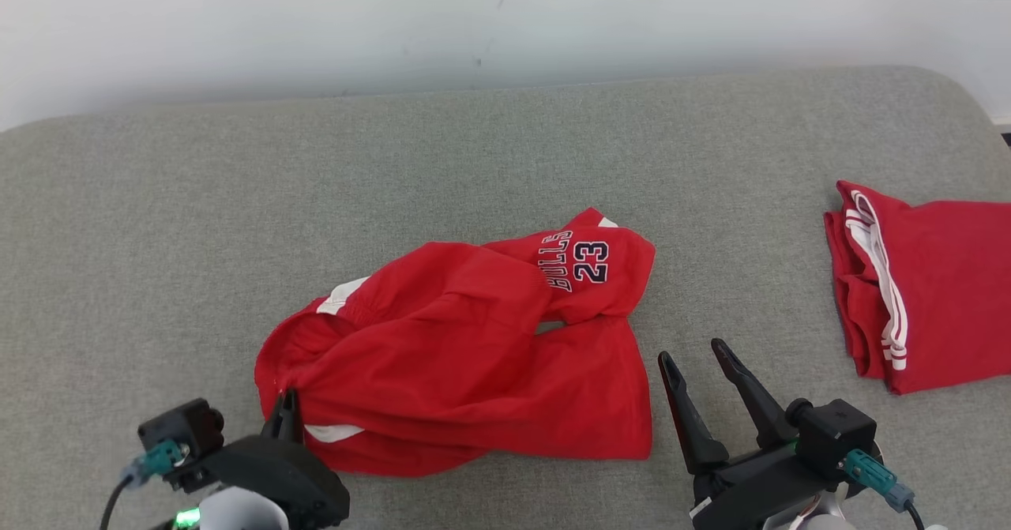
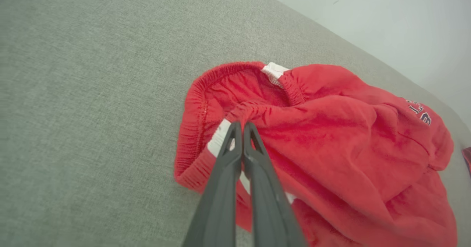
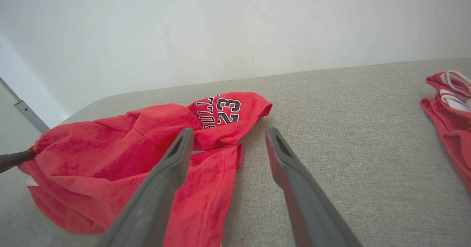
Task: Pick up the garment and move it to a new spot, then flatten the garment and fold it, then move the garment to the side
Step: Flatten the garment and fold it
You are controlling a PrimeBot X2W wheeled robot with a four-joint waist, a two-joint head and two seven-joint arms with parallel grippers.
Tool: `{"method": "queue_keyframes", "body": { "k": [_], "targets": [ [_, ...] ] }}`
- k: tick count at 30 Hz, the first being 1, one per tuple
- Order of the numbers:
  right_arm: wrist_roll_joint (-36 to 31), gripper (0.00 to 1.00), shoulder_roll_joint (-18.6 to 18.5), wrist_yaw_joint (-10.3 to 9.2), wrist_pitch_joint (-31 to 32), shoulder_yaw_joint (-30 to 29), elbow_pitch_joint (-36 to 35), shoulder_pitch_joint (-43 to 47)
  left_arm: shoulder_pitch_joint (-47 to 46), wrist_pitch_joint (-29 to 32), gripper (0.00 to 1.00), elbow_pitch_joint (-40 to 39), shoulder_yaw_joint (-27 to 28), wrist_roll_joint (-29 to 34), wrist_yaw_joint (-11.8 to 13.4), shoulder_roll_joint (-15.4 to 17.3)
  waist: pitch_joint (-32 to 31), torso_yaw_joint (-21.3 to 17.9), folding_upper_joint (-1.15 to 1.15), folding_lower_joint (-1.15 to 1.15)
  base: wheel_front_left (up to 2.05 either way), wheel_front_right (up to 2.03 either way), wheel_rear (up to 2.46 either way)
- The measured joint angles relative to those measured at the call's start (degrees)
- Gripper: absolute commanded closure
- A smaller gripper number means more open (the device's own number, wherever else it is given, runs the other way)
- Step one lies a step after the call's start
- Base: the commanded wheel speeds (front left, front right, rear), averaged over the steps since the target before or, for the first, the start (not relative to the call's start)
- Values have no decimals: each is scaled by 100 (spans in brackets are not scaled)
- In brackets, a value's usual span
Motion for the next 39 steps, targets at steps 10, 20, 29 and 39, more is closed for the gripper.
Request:
{"method": "queue_keyframes", "body": {
  "k": [10, 20, 29, 39],
  "targets": [
    [41, 0, -68, 0, 0, 21, 38, -3, 350, -803, 0, 112, 122, 88, -103, -71, -84, 2, 0, 0, 0, 0, 0],
    [71, 0, -98, 0, 0, -8, 79, 124, 730, -1749, 0, -299, 344, 415, -563, 183, -357, 20, 0, 0, 0, 0, 0],
    [132, 0, -93, 0, 55, 31, 169, 280, 1121, -1863, 0, -638, 522, 1552, -1326, 189, -599, 68, 0, -1, 0, 0, 0],
    [185, 0, -138, 0, 252, 29, 236, 322, 1691, -1863, 0, -731, 1132, 2268, -1927, -335, -667, 139, 0, 0, 0, 0, 0]
  ]
}}
